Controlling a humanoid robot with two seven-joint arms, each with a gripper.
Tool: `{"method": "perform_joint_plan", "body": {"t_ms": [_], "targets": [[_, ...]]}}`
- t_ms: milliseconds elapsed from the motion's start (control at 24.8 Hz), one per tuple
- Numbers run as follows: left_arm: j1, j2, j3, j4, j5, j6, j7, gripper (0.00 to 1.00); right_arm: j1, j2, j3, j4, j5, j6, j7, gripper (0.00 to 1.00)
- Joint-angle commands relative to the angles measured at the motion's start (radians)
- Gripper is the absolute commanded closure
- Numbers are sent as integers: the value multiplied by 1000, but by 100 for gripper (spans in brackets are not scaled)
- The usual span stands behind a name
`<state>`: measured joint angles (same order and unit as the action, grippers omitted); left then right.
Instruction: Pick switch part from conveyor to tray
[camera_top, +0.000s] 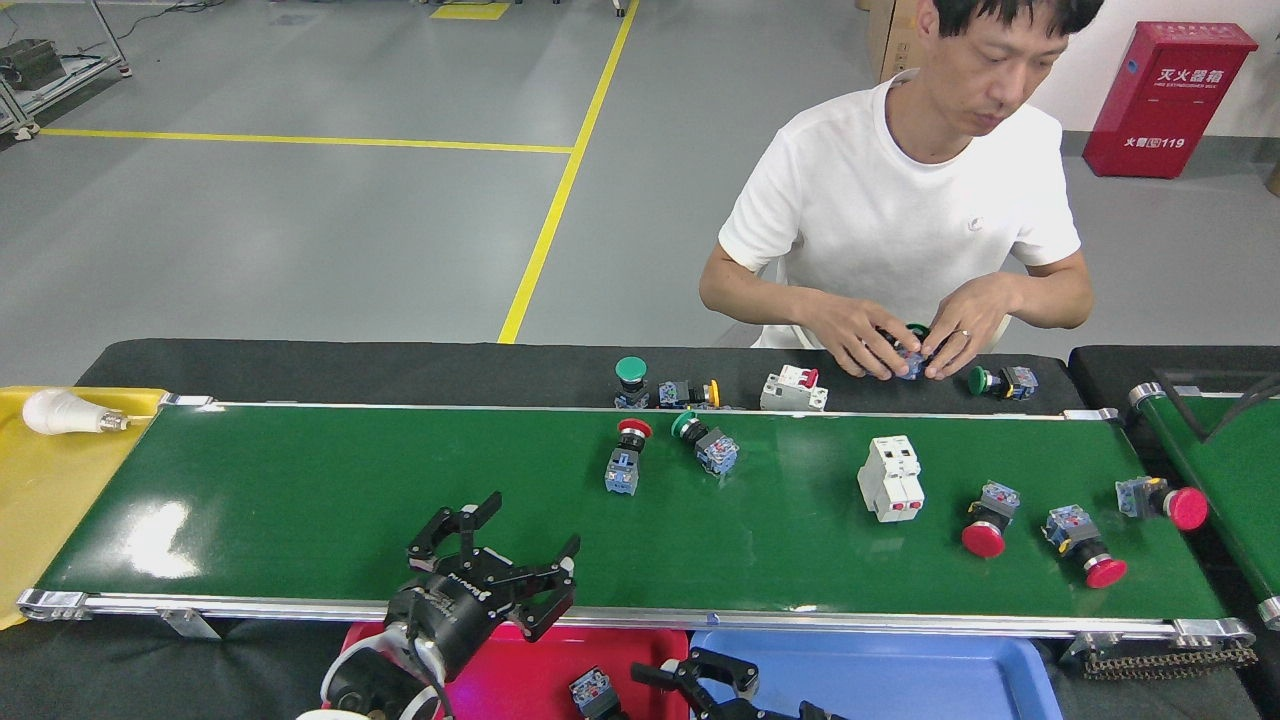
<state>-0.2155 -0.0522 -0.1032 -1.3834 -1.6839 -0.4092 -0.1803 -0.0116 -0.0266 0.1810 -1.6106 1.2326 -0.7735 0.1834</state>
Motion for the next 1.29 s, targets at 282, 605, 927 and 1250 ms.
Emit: {"method": "perform_joint_plan", "body": {"t_ms": [282, 605, 927, 1250], "targets": [[-160, -8, -21, 218, -13, 112, 10, 0, -1, 122, -295, -17, 1, 511, -56, 2], [-217, 14, -18, 323, -19, 155, 88, 30, 170, 105, -290, -97, 62, 583, -185, 2], [-203, 28, 14, 319, 58, 102, 96, 80, 41, 132, -106, -12, 180, 787, -134, 2], [88, 106, 105, -83, 122, 20, 90, 88, -191, 149, 121, 233, 179, 947, -128, 2]]}}
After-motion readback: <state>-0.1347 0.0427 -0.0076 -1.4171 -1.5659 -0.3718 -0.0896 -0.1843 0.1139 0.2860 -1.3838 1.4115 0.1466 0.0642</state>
